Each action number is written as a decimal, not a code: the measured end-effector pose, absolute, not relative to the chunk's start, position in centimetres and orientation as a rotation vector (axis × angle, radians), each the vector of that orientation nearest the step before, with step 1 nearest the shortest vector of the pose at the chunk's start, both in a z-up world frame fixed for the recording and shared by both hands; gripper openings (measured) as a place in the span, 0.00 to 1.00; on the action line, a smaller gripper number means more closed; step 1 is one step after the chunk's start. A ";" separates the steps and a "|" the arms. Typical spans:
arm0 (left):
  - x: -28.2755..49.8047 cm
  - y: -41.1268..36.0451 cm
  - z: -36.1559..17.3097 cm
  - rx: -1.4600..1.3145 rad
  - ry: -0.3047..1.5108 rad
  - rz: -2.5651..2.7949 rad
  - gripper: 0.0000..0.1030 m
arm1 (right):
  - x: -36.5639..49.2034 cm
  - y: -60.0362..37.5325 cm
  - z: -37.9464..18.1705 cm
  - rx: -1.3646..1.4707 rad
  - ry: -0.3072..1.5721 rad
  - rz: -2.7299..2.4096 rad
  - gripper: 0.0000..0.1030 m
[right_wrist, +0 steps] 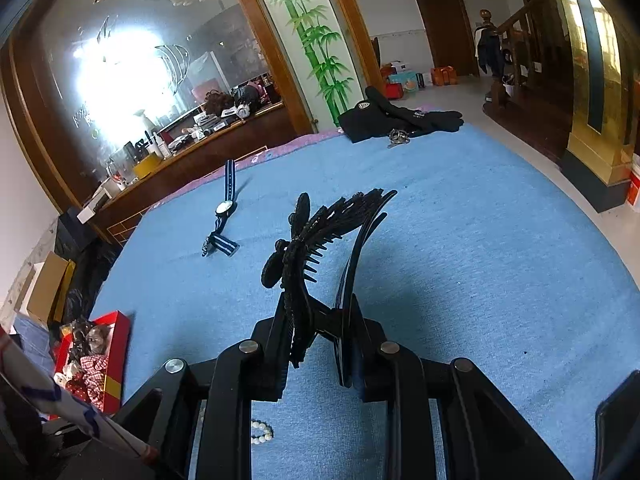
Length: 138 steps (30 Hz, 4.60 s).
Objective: Organize jewelry
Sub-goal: 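Lift the white bead bracelet with the left tool while the right lifts the claw clip, then lower both items into the red box and open both tools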
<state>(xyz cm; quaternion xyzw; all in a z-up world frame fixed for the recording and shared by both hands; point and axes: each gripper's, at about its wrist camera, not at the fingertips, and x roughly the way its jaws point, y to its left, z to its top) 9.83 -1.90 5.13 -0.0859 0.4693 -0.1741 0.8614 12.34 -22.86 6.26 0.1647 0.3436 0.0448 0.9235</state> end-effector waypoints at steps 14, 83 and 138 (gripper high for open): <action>10.4 -5.7 1.2 -0.009 1.069 -0.346 0.50 | 12.1 -23.4 6.5 0.357 0.705 0.099 0.25; -6.9 26.7 6.5 -0.262 0.832 0.108 0.05 | 0.7 10.7 4.0 -0.068 0.844 0.893 0.26; -7.8 25.1 4.8 -0.100 0.770 0.305 0.30 | -0.5 6.6 3.2 -0.036 0.855 0.824 0.47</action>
